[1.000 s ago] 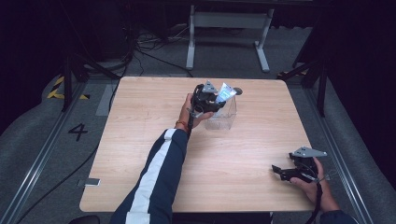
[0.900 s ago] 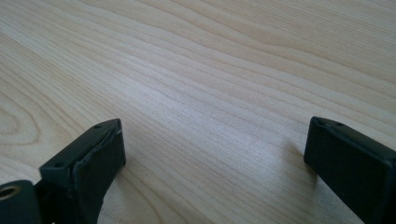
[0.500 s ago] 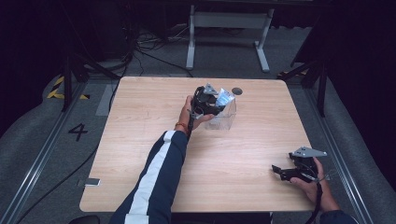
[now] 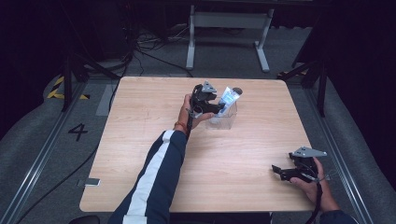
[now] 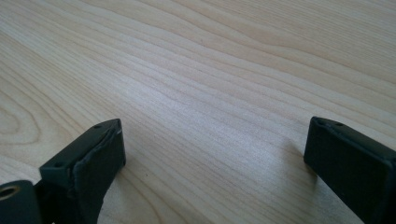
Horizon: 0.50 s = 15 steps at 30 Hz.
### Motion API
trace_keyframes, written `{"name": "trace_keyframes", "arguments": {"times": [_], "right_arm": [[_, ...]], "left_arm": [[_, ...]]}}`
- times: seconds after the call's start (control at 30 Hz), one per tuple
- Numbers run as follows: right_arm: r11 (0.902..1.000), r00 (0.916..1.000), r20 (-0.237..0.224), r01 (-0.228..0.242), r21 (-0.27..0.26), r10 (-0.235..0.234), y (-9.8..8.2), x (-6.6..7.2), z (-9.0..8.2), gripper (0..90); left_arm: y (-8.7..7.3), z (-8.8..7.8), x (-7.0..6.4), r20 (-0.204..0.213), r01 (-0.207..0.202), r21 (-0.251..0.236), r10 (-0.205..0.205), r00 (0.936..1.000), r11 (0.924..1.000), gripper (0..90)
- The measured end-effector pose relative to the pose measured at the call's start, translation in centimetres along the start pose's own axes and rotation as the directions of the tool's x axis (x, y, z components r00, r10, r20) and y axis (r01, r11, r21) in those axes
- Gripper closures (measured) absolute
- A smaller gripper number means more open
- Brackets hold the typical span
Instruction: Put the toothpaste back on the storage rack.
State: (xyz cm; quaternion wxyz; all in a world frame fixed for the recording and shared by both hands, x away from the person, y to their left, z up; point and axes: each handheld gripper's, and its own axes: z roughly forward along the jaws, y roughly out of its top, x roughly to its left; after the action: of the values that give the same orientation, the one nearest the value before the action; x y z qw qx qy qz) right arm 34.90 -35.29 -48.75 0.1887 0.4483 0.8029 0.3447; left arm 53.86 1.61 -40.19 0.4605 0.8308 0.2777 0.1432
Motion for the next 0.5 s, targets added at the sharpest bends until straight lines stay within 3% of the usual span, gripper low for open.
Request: {"name": "trace_keyframes", "arguments": {"times": [0.5], "right_arm": [[1.0000, 1.0000, -0.001, -0.001, 0.000, 0.001, 0.0, 0.0, 0.0, 5.5]], "left_arm": [[1.0, -3.1, -0.6, -0.023, -0.046, -0.008, 0.046, 0.9987, 0.9989, 34.2]]}}
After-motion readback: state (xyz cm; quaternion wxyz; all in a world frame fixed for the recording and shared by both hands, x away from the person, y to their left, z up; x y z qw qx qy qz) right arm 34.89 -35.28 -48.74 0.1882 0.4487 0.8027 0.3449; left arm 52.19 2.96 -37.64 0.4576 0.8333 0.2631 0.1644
